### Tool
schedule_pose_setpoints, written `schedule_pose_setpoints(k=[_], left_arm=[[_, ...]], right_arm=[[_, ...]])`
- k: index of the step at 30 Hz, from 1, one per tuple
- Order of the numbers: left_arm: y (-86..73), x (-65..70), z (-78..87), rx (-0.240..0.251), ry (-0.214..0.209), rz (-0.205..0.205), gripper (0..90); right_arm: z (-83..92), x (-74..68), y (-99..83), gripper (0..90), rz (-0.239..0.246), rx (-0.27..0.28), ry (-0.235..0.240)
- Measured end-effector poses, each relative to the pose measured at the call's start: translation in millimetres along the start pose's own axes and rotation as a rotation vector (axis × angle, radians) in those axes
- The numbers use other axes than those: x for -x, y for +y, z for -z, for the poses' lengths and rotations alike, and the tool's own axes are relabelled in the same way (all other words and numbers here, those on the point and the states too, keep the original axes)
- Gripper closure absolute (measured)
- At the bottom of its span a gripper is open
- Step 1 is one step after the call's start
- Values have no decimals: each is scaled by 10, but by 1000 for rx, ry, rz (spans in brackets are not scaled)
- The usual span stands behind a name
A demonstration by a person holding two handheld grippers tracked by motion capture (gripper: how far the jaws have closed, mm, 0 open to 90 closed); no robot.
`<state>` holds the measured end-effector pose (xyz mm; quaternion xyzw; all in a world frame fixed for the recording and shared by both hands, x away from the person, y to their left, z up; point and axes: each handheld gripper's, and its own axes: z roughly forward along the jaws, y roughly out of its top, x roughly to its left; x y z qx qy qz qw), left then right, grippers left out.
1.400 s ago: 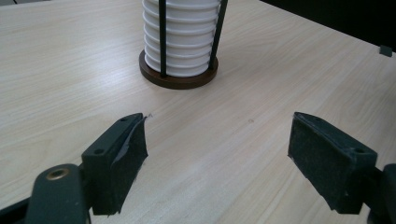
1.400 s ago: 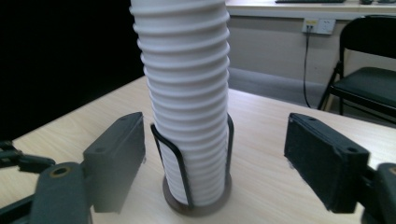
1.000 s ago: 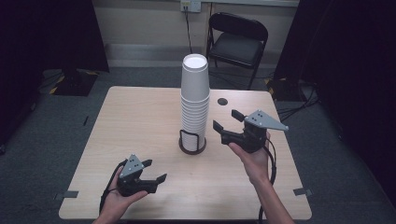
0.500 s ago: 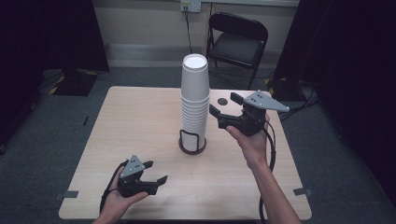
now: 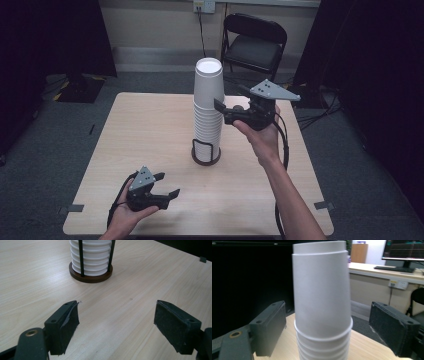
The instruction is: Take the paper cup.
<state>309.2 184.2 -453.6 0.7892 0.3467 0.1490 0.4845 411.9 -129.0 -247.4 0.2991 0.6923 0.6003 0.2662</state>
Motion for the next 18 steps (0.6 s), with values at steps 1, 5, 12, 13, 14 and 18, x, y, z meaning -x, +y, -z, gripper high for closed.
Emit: schedule_pose_setpoints(k=[1,5,12,13,14,18], left_arm=[[0,-1,1,-1,0,1,199],[0,-4,-3,-1,1,6,200],[-9,-51,16,-3,30,29,188],[-10,-52,18,-3,29,29,189],[-9,-54,19,-4,29,20,189],[-7,-42,11,-4,21,23,188]], right_arm=[[-13,-3,9,138,-4,-1,-3],[-81,17,53,137,-4,3,4],[-253,24,116,136,-12,-11,1],[-269,20,118,135,-12,-11,2],[-285,17,122,135,-7,-11,2],[-346,-2,150,135,-7,-5,5]])
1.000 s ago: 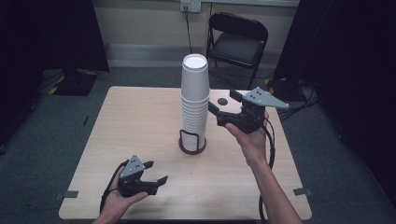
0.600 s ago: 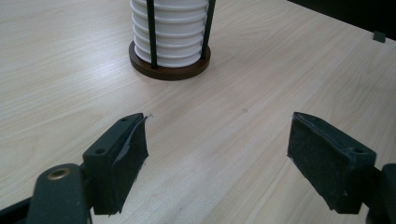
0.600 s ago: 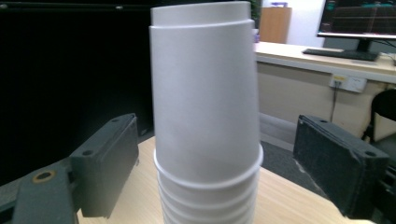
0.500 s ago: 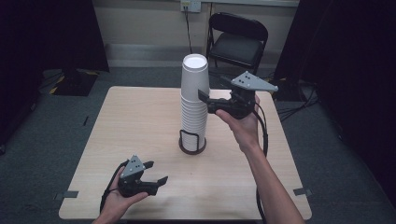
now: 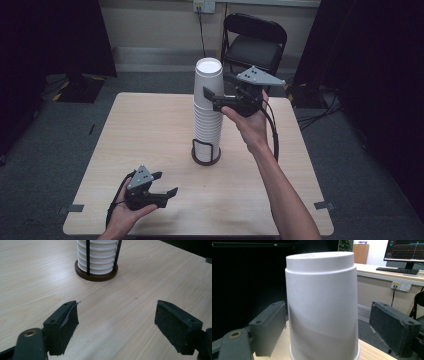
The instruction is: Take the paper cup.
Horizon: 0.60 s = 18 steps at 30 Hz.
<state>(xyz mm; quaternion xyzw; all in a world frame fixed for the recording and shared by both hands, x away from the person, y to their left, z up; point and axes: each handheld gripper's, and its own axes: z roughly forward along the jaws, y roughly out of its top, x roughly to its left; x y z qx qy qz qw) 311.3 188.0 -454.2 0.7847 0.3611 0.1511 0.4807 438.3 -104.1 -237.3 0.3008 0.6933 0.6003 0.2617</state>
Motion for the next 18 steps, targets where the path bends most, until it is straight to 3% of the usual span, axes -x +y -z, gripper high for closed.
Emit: schedule_pose_setpoints(k=[7,18], left_arm=[[-1,-24,8,9,19,17,165],[10,2,-2,7,-7,-2,161]], right_arm=[[-158,-12,7,132,5,-33,-3],[-325,-14,-50,124,-10,-57,8]])
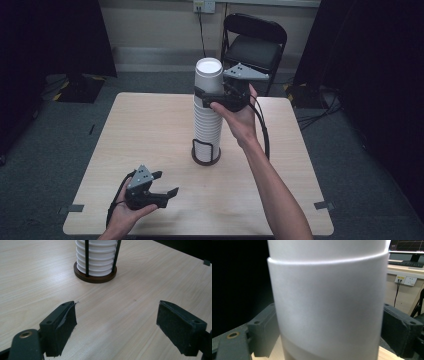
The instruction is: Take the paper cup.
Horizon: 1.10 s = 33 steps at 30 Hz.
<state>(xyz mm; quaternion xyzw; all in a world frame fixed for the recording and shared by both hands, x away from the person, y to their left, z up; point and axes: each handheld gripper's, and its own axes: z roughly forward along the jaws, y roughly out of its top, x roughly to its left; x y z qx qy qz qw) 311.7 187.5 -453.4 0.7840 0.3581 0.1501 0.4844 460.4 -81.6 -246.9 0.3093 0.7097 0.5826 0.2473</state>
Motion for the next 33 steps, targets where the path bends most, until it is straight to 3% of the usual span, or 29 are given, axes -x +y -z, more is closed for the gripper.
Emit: schedule_pose_setpoints(k=[14,18,33], left_arm=[[-3,-4,0,1,3,5,162],[-4,-6,2,-1,4,7,163],[-7,-20,1,-5,7,5,166]], right_arm=[[-110,-12,-93,102,0,-27,-16],[-100,-31,-84,124,41,-24,-36],[-89,-12,-34,127,25,-9,-27]])
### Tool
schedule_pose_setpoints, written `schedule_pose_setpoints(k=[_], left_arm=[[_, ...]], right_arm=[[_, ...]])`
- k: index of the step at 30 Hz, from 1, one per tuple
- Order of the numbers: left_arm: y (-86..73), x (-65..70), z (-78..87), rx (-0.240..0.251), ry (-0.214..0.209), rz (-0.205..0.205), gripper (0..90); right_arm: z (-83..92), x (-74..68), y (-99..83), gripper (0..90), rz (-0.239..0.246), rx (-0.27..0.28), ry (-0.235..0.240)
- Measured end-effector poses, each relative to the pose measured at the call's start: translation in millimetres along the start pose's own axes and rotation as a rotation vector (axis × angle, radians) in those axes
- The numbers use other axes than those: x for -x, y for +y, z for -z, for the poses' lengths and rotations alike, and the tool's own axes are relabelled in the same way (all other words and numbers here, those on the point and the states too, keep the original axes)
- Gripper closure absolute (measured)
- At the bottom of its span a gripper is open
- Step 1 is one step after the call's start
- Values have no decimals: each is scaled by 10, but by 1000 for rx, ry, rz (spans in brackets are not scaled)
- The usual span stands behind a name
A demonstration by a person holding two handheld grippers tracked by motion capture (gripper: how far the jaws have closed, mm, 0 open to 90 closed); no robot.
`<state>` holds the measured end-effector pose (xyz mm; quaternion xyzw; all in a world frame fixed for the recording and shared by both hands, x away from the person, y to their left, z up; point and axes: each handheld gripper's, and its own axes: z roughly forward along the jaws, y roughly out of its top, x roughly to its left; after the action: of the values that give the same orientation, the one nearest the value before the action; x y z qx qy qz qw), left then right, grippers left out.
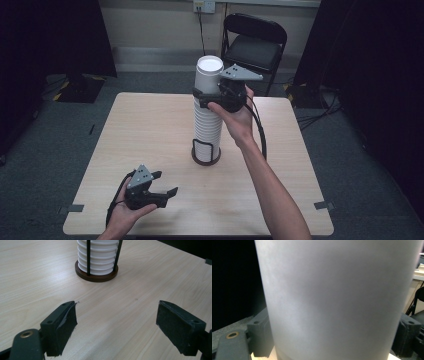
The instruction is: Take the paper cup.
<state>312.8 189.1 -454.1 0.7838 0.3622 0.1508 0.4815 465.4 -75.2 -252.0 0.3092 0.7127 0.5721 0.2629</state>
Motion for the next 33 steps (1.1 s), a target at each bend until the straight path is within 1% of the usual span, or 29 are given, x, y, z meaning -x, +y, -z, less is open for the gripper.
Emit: schedule_pose_setpoints(k=[4,7,8,14,16,19,20,22,24,27,29,31,32,33], left_arm=[[0,-4,0,-1,3,-2,166],[-8,-26,-6,-7,12,5,166],[-8,-30,-7,-8,13,8,167],[-7,-28,-9,-8,10,7,168],[-6,-27,-8,-9,8,4,168],[-7,-28,-7,-8,10,8,168],[-8,-30,-7,-8,9,9,168],[-8,-31,-8,-7,10,9,168],[-7,-33,-5,-7,11,9,168],[-7,-30,4,-1,21,10,173],[-8,-33,8,2,23,10,173],[-11,-37,4,-1,23,12,172],[-11,-39,2,-3,23,13,173],[-6,-40,0,-1,26,7,172]], right_arm=[[2,3,23,127,-15,10,9],[4,12,40,128,-15,11,13],[8,16,43,128,-24,13,16],[24,14,87,129,-19,30,14],[32,13,106,130,-25,42,15],[43,13,138,130,-19,59,11],[48,9,150,130,-27,66,11],[52,13,159,130,-19,71,11],[65,9,194,131,-19,91,14],[88,2,223,132,-25,109,14],[101,10,236,133,-35,116,14],[107,16,241,133,-33,118,13],[121,28,260,133,-35,130,13],[130,28,272,133,-43,135,18]])
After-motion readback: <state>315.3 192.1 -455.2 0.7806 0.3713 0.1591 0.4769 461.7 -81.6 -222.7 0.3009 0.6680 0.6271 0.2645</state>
